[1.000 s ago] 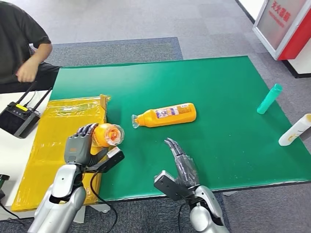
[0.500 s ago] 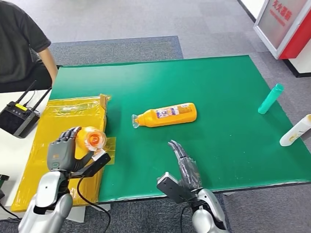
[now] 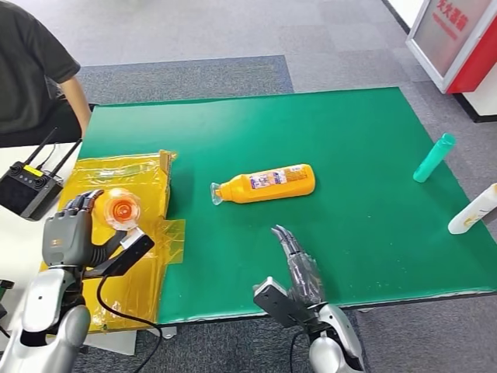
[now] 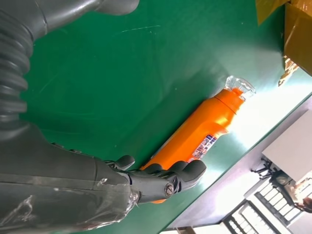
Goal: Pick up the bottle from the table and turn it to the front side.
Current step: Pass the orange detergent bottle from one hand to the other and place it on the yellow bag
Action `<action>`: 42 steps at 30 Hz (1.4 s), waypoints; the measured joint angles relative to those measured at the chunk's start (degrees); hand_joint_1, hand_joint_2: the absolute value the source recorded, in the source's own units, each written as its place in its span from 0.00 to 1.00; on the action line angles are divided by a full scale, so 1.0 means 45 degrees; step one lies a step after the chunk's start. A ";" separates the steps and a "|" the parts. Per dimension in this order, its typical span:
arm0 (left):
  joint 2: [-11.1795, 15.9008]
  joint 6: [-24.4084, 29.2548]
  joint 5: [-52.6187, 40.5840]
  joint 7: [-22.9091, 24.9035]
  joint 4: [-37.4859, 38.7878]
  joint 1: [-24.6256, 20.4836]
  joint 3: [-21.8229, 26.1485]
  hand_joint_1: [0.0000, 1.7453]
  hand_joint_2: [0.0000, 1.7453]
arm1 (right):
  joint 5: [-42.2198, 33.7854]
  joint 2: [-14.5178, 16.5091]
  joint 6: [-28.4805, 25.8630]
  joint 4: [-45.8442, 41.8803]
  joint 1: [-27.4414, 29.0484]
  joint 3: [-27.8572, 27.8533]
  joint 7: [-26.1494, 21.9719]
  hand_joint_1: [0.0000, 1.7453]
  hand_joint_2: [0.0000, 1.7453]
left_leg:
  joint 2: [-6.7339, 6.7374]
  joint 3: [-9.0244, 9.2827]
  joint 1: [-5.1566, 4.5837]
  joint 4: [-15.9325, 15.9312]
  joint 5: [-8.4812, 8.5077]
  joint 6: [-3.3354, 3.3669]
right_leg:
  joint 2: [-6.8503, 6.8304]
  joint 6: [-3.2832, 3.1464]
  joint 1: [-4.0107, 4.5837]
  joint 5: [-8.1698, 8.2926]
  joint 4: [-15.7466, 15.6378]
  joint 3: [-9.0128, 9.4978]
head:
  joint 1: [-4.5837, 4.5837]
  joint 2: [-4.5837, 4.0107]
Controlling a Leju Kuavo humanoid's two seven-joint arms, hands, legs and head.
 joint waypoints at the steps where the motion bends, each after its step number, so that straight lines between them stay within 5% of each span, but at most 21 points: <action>1: 0.0072 -0.0205 0.0040 -0.0037 0.0034 -0.0072 -0.0011 0.91 1.00 | -0.0012 0.0000 0.0000 0.0000 -0.0004 -0.0005 -0.0022 0.00 1.00 | 0.0000 0.0000 0.0000 0.0000 0.0001 -0.0001 | 0.0001 -0.0001 0.0001 0.0001 0.0000 -0.0001 | -0.0001 0.0000; 15: 0.1563 -0.2216 0.0362 0.0104 0.1572 -0.1125 -0.1067 1.00 1.00 | -0.0200 0.0068 0.0019 0.0293 -0.0224 -0.0182 -0.0246 0.00 1.00 | 0.0002 -0.0012 0.0001 0.0000 0.0002 -0.0001 | 0.0002 -0.0001 0.0000 0.0001 0.0000 -0.0011 | 0.0001 0.0000; 17: 0.1796 -0.2681 0.0416 0.0079 0.1850 -0.1404 -0.1340 0.76 1.00 | -0.0258 0.0091 0.0031 0.0365 -0.0307 -0.0189 -0.0274 0.00 1.00 | 0.0001 -0.0011 0.0001 0.0000 0.0002 -0.0001 | 0.0001 -0.0002 0.0000 0.0001 0.0000 -0.0008 | 0.0002 0.0000; 20: 0.2175 -0.3153 0.0559 -0.0055 0.2267 -0.1858 -0.1757 0.13 1.00 | -0.0330 0.0109 0.0073 0.0480 -0.0476 -0.0196 -0.0278 0.00 1.00 | 0.0001 -0.0004 0.0001 0.0000 0.0004 -0.0004 | 0.0002 -0.0003 0.0001 0.0002 0.0001 -0.0001 | 0.0003 0.0000; 22: 0.2404 -0.3257 0.0646 -0.0101 0.2529 -0.2022 -0.1990 0.00 1.00 | -0.0397 0.0112 0.0083 0.0562 -0.0558 -0.0203 -0.0284 0.00 1.00 | 0.0001 -0.0001 0.0002 0.0000 0.0007 -0.0007 | 0.0003 -0.0005 0.0003 0.0003 0.0001 -0.0001 | 0.0000 0.0000; 42: 0.2973 -0.2527 0.0893 -0.0120 0.3133 -0.1910 -0.2671 0.00 1.00 | -0.0523 0.0112 0.0078 0.0963 -0.0685 -0.0259 -0.0370 0.00 1.00 | 0.0001 -0.0024 0.0008 0.0000 0.0008 -0.0006 | 0.0001 -0.0006 0.0008 0.0003 0.0002 -0.0019 | 0.0000 0.0000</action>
